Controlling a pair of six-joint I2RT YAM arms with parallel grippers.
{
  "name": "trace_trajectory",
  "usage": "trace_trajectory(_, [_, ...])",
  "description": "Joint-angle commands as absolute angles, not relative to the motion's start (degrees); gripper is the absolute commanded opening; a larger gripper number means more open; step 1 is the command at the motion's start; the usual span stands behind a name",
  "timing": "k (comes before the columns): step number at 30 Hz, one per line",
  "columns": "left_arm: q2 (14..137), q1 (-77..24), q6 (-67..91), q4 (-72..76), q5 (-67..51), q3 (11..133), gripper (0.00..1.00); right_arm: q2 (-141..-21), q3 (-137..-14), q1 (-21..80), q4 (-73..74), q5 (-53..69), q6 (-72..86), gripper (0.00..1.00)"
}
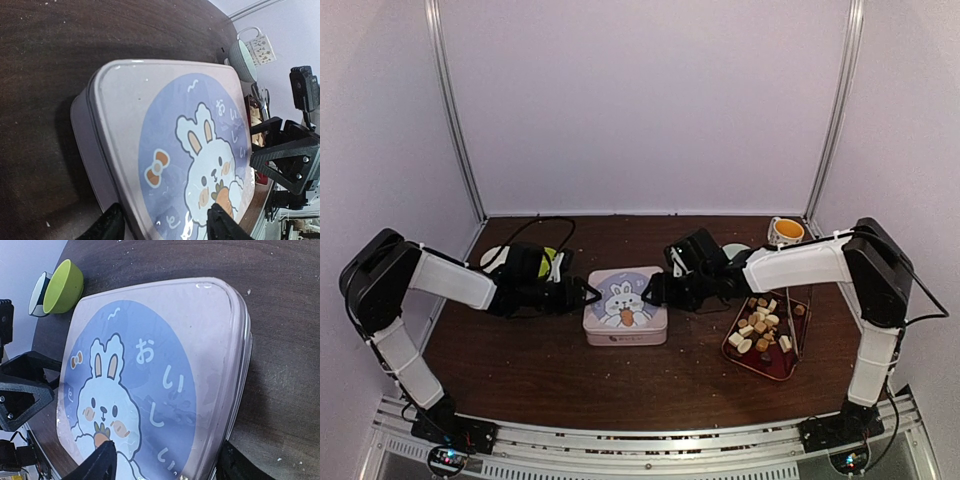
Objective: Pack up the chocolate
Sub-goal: Move the packing box to the center of the board.
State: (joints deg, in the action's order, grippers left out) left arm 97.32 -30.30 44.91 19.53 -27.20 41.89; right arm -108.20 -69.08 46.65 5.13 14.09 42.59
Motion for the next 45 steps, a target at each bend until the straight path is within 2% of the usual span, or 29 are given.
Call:
trace_trajectory(1, [95.2,-31.4,43.7,18.4,-27.2,43.9,0.57,-105.3,-70.3,47.3,5.3,12.7,41.0,0.67])
trace_trajectory(6, [95.3,-31.6,44.0,18.6,-27.6,44.2,0.58,-104.1,-70.7,47.7,6.0,12.1,40.1,0.69])
trace_trajectory(11, [95.5,-31.6,44.1,17.9,-27.5,44.6,0.58,-104.8,-72.3,47.8,8.5,11.4,39.5,0.83])
trace_trajectory(13, [95.7,-31.6,44.0,17.1,-27.2,44.9,0.58,-105.0,-72.3,47.8,8.7,10.9,39.8,0.86])
trace_trajectory(15, [95.7,-31.6,43.9,16.8,-27.2,45.0,0.57,-105.0,-72.3,48.0,8.7,11.3,39.9,0.83])
trace_trajectory(18, [95.4,-31.6,43.9,16.5,-27.4,45.1,0.56,-104.6,-71.8,48.0,7.7,12.1,40.3,0.73])
trace_trajectory(21, [95.1,-31.6,43.9,16.1,-28.0,45.6,0.55,-104.4,-71.6,48.0,6.4,13.6,40.6,0.69])
trace_trajectory(24, [94.6,-31.6,43.7,15.4,-28.3,46.2,0.55,-104.2,-71.8,47.9,5.9,14.4,40.9,0.71])
trace_trajectory(28, [94.6,-31.6,42.3,11.7,-26.9,47.6,0.55,-104.7,-73.4,48.0,11.0,8.9,40.3,0.83])
trace_trajectory(36, [95.8,-31.6,42.2,10.6,-25.9,47.6,0.56,-106.4,-73.8,47.6,13.9,4.9,39.8,0.89])
trace_trajectory(40, [96.3,-31.6,42.4,10.7,-25.9,47.6,0.56,-108.1,-74.6,47.7,13.7,6.7,39.8,0.88])
trace_trajectory(45, [96.4,-31.6,42.5,10.9,-26.3,47.6,0.55,-107.9,-74.2,47.7,10.9,10.1,40.2,0.76])
